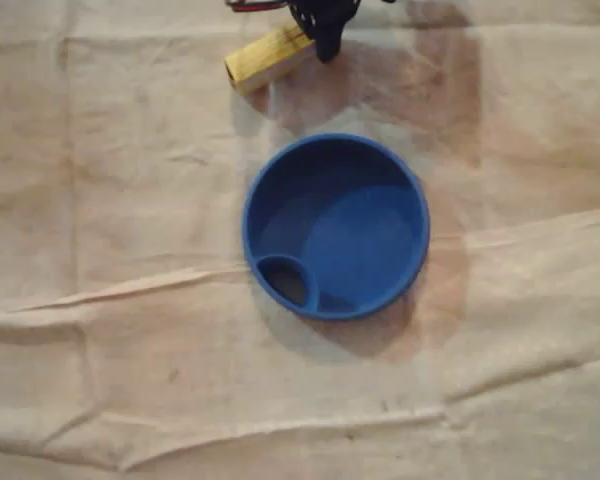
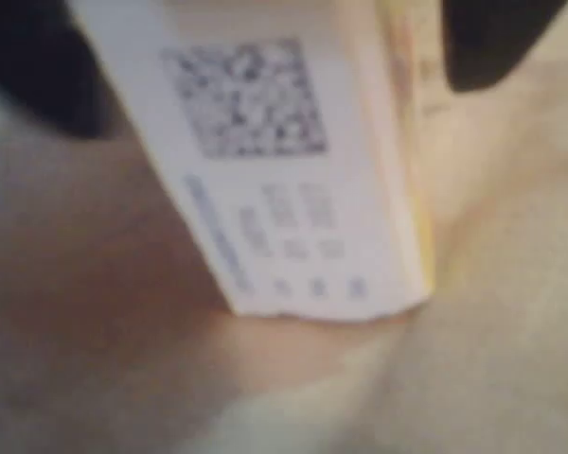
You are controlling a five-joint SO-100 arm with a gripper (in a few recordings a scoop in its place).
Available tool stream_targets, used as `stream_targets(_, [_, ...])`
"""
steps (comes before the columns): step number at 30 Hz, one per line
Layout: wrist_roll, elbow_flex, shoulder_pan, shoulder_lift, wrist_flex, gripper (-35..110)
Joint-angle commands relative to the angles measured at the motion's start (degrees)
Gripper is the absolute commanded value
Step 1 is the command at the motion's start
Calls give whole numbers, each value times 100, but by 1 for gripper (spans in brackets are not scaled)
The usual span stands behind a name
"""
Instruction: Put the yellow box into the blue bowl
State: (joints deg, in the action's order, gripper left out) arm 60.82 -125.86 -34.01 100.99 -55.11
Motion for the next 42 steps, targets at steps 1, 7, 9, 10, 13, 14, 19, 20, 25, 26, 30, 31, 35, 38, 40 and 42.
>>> stream_targets(1, [-35,62,26,26,35,11])
stream_targets(7, [-35,62,35,26,35,4])
stream_targets(9, [-35,62,35,26,35,1])
stream_targets(10, [-35,62,35,26,35,0])
stream_targets(13, [-35,62,35,26,35,-1])
stream_targets(14, [-35,62,35,26,35,0])
stream_targets(19, [-35,70,0,105,35,0])
stream_targets(20, [-35,79,-18,114,35,0])
stream_targets(25, [-35,176,-44,185,-193,0])
stream_targets(26, [-35,176,-44,290,-290,0])
stream_targets(30, [-35,167,35,1002,-861,0])
stream_targets(31, [-35,167,44,1204,-1037,0])
stream_targets(35, [-35,167,211,1828,-1652,0])
stream_targets(38, [-35,167,325,2250,-1995,0])
stream_targets(40, [-35,167,378,2602,-2197,0])
stream_targets(42, [-35,167,396,2909,-2364,0])
